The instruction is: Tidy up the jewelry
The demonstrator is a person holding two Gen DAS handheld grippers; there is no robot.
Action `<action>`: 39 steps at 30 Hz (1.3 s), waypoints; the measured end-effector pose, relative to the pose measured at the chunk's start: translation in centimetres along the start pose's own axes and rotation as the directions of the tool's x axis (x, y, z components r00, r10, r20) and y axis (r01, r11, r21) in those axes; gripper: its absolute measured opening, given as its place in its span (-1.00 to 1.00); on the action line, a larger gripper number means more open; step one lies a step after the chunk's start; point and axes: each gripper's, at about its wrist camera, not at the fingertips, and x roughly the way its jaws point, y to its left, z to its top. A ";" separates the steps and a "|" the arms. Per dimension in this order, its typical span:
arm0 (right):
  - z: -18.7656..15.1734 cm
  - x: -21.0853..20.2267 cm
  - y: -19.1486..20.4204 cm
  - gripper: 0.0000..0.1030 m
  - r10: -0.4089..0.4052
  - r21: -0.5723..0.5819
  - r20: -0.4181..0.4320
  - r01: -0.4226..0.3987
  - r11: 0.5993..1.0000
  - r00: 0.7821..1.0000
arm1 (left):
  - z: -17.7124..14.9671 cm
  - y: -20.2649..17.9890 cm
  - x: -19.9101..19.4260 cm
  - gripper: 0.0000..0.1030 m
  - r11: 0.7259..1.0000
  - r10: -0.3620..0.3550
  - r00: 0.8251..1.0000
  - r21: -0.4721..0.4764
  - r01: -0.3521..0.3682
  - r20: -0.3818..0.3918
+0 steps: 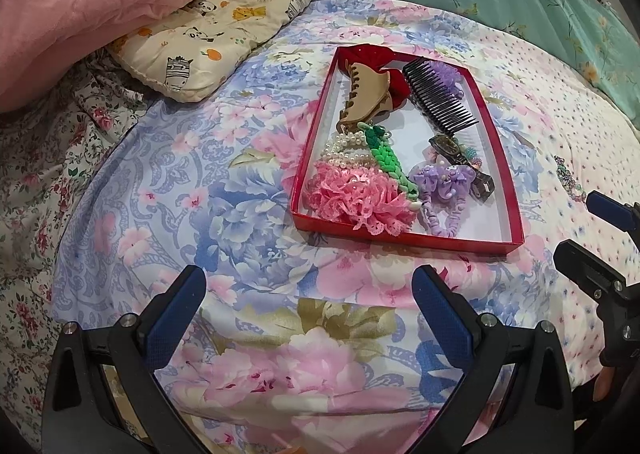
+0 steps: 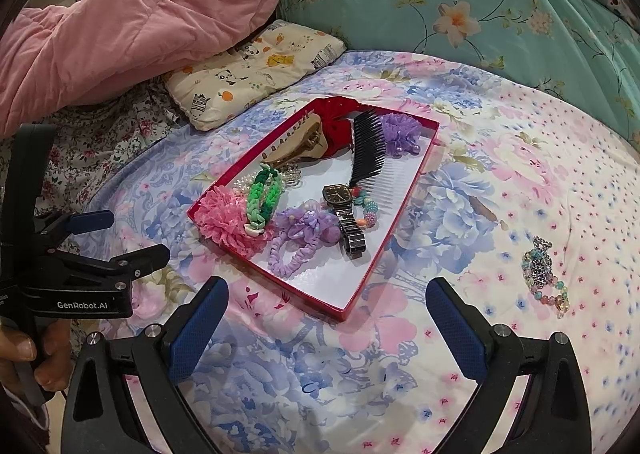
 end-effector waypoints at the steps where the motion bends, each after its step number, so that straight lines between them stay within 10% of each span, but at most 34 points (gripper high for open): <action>1: 0.0 0.0 0.0 0.94 -0.001 0.000 0.000 0.001 1.000 1.000 | 0.0 0.0 0.1 1.00 1.000 0.002 1.000 0.001 -0.002 -0.002; 39: -0.1 0.0 -0.1 0.94 0.002 0.001 0.001 -0.002 1.000 1.000 | -0.1 -0.3 0.2 1.00 1.000 0.009 1.000 0.006 -0.009 -0.002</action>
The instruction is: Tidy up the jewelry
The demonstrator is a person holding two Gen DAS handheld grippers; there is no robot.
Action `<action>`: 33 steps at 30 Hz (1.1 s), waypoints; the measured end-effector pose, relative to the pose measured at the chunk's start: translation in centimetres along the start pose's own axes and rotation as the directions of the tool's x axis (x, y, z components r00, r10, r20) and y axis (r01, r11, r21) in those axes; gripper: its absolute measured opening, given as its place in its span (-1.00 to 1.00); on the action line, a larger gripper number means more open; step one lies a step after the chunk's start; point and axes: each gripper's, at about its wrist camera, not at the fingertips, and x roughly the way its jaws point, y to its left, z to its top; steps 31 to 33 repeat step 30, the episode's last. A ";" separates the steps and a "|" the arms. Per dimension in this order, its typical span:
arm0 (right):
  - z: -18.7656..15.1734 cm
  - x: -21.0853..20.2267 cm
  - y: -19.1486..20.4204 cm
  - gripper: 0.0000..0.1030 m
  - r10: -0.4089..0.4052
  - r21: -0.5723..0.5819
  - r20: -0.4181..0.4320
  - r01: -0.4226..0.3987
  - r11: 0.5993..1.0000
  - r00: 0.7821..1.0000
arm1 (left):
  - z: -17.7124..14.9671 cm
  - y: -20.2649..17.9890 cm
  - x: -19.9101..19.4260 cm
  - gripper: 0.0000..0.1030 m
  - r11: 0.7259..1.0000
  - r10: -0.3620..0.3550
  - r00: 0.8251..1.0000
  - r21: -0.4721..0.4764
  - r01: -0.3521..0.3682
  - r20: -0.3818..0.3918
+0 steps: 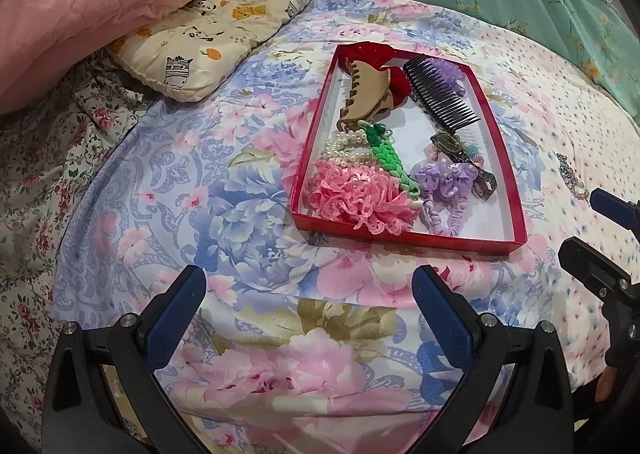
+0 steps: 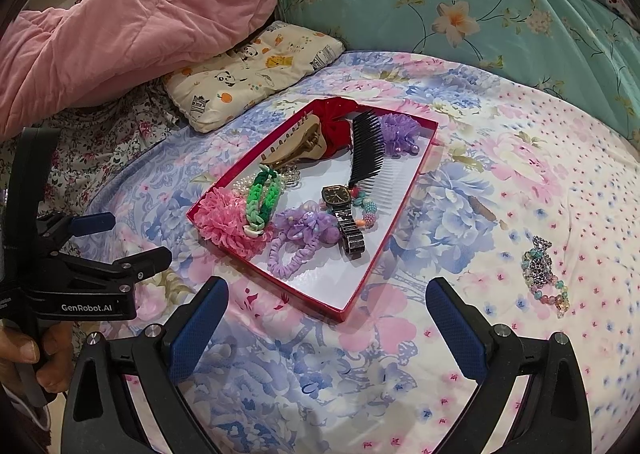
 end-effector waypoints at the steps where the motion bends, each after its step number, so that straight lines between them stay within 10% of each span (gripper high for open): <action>1: 0.0 0.0 0.0 0.94 -0.001 -0.001 0.001 0.001 1.000 1.000 | 0.0 0.0 0.0 1.00 1.000 -0.002 1.000 -0.001 0.002 0.000; 33: 0.6 -0.1 -0.7 0.94 0.006 0.024 0.002 -0.006 1.000 1.000 | 0.7 -0.5 0.0 1.00 1.000 -0.007 1.000 0.009 0.007 -0.003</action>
